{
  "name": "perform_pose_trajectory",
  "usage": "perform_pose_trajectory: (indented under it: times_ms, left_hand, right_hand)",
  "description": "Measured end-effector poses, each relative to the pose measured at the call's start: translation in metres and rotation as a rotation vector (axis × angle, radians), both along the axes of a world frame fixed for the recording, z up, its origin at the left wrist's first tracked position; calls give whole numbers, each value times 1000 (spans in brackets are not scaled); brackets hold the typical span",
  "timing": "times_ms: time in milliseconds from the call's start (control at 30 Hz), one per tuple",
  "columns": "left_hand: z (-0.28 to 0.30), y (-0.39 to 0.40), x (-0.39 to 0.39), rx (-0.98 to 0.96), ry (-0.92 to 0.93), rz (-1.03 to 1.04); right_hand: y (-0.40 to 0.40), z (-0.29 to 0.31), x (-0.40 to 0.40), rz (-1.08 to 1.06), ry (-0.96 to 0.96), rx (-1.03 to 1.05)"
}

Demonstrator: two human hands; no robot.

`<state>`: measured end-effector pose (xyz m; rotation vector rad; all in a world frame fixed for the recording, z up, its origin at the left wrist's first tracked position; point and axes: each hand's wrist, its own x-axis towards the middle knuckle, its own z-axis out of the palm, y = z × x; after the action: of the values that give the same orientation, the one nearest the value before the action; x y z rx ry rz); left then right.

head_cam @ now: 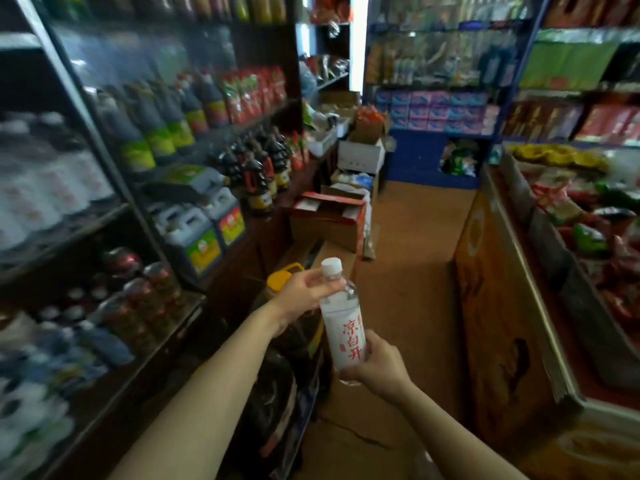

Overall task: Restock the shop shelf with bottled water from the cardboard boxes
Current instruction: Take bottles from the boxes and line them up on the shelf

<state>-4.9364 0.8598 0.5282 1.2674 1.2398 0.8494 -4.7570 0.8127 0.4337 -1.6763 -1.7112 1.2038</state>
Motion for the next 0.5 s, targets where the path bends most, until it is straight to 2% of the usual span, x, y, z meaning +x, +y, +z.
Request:
perform_pose_trajectory:
  times_ms: [67,200,500]
  left_hand:
    - [41,-17,-36,74,29,108]
    - [79,-36,-82,174,36,234]
    - [144,-81,-237,286,127,507]
  right_hand:
    - [0,47,-38,74,26,40]
    - [1,87,-94,78,65,104]
    - [-5,144,-275,231,102,216]
